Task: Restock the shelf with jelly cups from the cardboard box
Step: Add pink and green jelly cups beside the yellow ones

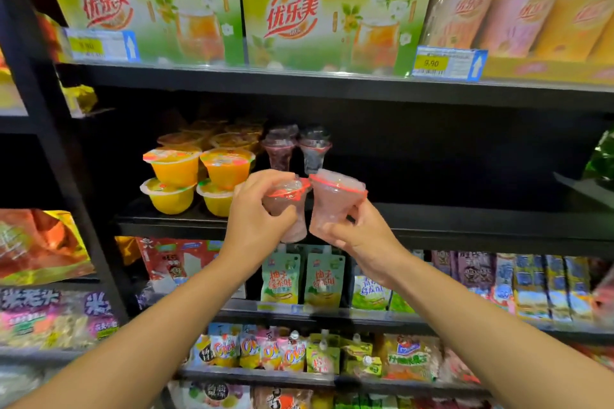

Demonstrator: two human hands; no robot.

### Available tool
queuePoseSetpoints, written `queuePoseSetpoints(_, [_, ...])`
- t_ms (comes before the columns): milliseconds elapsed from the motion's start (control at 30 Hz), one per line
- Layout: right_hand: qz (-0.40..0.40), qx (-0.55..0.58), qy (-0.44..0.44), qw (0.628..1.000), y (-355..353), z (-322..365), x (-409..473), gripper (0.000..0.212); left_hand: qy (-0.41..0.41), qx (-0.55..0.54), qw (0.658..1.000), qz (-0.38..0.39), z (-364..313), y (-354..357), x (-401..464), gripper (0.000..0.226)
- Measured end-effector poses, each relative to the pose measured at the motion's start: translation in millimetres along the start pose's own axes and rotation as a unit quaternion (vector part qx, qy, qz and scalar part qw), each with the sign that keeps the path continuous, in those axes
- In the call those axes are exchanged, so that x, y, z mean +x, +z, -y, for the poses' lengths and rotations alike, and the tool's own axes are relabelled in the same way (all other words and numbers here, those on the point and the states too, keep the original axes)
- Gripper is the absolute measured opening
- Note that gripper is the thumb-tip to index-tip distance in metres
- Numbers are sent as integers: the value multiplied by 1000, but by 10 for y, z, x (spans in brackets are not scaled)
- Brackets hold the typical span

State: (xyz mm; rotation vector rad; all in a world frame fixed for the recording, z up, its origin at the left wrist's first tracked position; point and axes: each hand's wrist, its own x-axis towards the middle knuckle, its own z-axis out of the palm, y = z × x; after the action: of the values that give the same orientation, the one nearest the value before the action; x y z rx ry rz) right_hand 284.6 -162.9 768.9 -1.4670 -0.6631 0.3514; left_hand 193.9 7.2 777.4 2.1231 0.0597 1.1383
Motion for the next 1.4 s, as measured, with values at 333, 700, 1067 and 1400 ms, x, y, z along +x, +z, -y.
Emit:
queuePoseSetpoints(333, [-25, -106, -59, 992, -367, 10, 677, 68, -8, 69, 997, -33, 99, 244, 400, 49])
queuePoseSetpoints(700, [-1, -146, -31, 989, -596, -301, 1001, 60, -40, 122, 991, -32, 236, 371, 435, 49])
queuePoseSetpoints(1067, [10, -181, -71, 981, -577, -253, 887, 101, -10, 146, 989, -22, 264, 415, 305, 57])
queuePoseSetpoints(1400, [3, -261, -95, 961, -512, -109, 762, 92, -8, 183, 983, -4, 217, 396, 258, 58])
